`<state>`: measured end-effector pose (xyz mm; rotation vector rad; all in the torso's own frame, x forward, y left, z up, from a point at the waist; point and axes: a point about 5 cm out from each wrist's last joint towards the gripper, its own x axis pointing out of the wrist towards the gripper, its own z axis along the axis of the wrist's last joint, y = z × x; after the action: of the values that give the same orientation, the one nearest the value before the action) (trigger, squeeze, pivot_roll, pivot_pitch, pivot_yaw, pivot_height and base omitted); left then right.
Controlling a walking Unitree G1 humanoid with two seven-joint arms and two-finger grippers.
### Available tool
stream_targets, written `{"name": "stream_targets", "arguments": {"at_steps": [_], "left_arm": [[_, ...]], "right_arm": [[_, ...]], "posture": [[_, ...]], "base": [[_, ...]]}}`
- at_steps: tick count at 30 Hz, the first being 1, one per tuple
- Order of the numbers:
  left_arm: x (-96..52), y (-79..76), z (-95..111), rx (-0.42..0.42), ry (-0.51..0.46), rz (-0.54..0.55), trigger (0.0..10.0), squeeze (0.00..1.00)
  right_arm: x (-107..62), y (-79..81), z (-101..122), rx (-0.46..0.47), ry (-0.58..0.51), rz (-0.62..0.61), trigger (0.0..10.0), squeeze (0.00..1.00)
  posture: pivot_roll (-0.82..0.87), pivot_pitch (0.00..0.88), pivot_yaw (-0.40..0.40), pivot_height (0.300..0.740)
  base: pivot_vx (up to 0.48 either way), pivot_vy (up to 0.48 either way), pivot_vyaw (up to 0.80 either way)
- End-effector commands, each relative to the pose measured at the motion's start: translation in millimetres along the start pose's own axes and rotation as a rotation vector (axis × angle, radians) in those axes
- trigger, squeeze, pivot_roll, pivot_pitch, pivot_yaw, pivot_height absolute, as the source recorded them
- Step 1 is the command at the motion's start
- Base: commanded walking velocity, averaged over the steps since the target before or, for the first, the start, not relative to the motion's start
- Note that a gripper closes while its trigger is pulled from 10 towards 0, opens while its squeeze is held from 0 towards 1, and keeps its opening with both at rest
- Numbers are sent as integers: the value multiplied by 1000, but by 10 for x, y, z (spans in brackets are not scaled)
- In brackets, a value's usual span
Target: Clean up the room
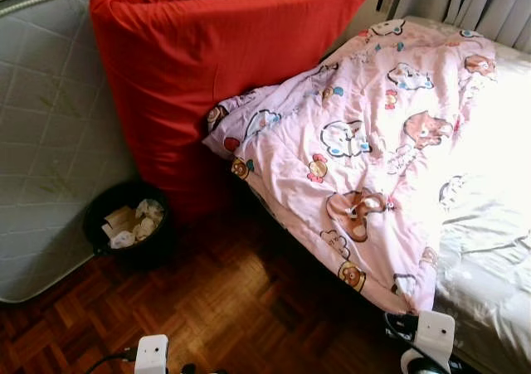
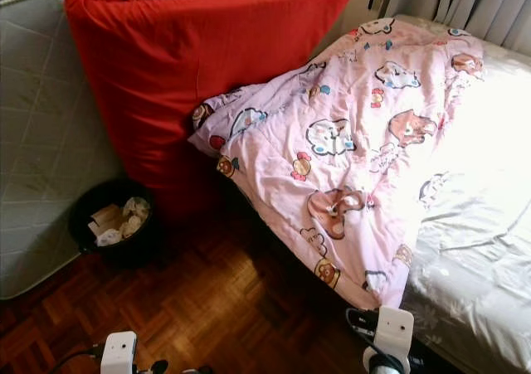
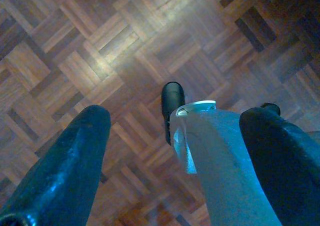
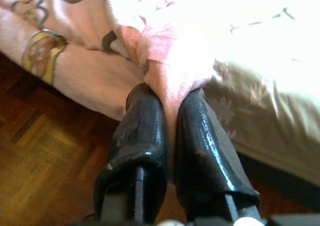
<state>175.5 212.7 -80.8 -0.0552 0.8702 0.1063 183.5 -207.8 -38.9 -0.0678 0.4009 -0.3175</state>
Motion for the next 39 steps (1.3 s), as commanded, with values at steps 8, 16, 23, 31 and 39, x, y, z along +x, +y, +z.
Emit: {"name": "stream_targets", "arguments": {"at_steps": [8, 16, 23, 31, 39], "left_arm": [[-21, 25, -80, 17, 32, 2, 10000, 0], [-22, 23, -83, 15, 32, 5, 10000, 0], [-22, 23, -84, 17, 31, 5, 10000, 0], [-20, 25, -75, 34, 32, -2, 10000, 0], [-20, 25, -73, 44, 33, -6, 10000, 0]], "right_arm": [[-84, 17, 113, -110, -122, -35, 10000, 0], [-59, -6, -132, -31, 63, -55, 10000, 0], [-72, -45, -297, -97, 183, -47, 10000, 0], [-62, -45, -414, -76, 287, -28, 10000, 1000], [-66, -19, -463, -45, 336, -14, 10000, 1000]], "posture": [[63, 152, -29, 740], [63, 152, -29, 740], [65, 153, -31, 740], [65, 154, -28, 740], [67, 155, -26, 740]], "base": [[0, 0, 0], [0, 0, 0], [0, 0, 0], [0, 0, 0], [0, 0, 0]]}}
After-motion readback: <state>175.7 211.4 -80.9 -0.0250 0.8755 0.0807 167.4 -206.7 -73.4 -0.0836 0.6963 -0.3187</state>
